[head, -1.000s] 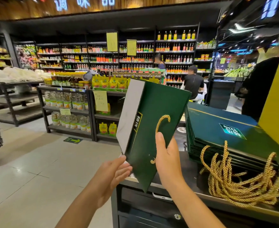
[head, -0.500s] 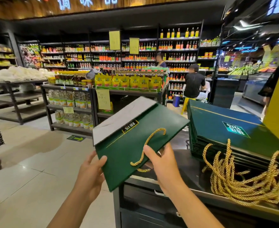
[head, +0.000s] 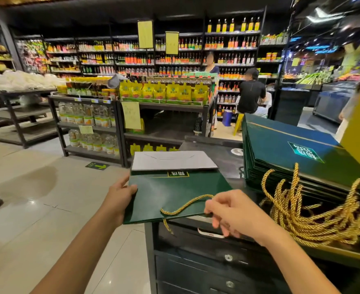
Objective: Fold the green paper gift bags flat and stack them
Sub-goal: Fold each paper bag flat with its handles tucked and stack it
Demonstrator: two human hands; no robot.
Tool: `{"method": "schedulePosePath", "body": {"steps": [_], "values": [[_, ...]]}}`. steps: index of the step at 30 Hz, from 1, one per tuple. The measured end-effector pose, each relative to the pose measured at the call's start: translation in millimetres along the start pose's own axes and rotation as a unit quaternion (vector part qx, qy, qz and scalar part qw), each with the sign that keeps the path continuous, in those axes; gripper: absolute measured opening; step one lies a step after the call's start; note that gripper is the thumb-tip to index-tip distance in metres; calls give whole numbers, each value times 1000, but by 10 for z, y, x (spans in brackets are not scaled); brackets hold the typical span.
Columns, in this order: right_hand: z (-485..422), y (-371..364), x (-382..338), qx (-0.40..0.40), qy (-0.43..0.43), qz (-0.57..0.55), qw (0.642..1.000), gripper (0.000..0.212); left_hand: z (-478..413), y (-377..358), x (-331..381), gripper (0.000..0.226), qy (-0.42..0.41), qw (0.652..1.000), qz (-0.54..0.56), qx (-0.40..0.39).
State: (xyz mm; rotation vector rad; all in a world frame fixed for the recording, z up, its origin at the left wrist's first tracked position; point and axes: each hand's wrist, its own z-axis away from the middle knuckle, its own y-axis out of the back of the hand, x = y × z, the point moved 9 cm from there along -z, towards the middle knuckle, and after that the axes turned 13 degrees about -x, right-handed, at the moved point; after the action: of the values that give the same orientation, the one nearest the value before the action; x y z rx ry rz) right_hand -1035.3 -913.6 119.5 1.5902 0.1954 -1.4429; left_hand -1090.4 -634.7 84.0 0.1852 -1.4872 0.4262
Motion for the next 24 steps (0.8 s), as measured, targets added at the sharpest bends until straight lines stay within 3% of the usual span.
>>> {"method": "schedulePosePath", "body": {"steps": [4,6,9,11,14,16,18,20,22,24], "values": [[8,311,-161,167,99,196,961,17,-114,66,40,26,-19,993,-116,11],[-77,286,-152,170,124,269,940,21,-150,59,99,26,-34,984,-177,4],[-276,253,49,125,86,310,939,34,-218,34,160,23,-51,958,-281,-8],[-364,230,219,86,32,313,945,41,-268,22,205,22,-56,917,-395,1],[-410,206,358,60,3,308,949,45,-264,-50,354,30,-57,800,-596,46],[-419,206,389,60,3,306,950,45,-188,-250,504,32,-111,770,-627,46],[-419,210,395,64,6,301,952,45,-83,-600,580,32,-171,780,-601,-27],[-408,211,390,65,6,299,952,46,47,-1052,526,34,-183,785,-573,-150],[-392,214,387,66,5,294,953,45,173,-1474,423,39,-179,765,-566,-248],[-381,217,376,68,6,294,953,45,239,-1763,338,39,-175,742,-576,-294]]}}
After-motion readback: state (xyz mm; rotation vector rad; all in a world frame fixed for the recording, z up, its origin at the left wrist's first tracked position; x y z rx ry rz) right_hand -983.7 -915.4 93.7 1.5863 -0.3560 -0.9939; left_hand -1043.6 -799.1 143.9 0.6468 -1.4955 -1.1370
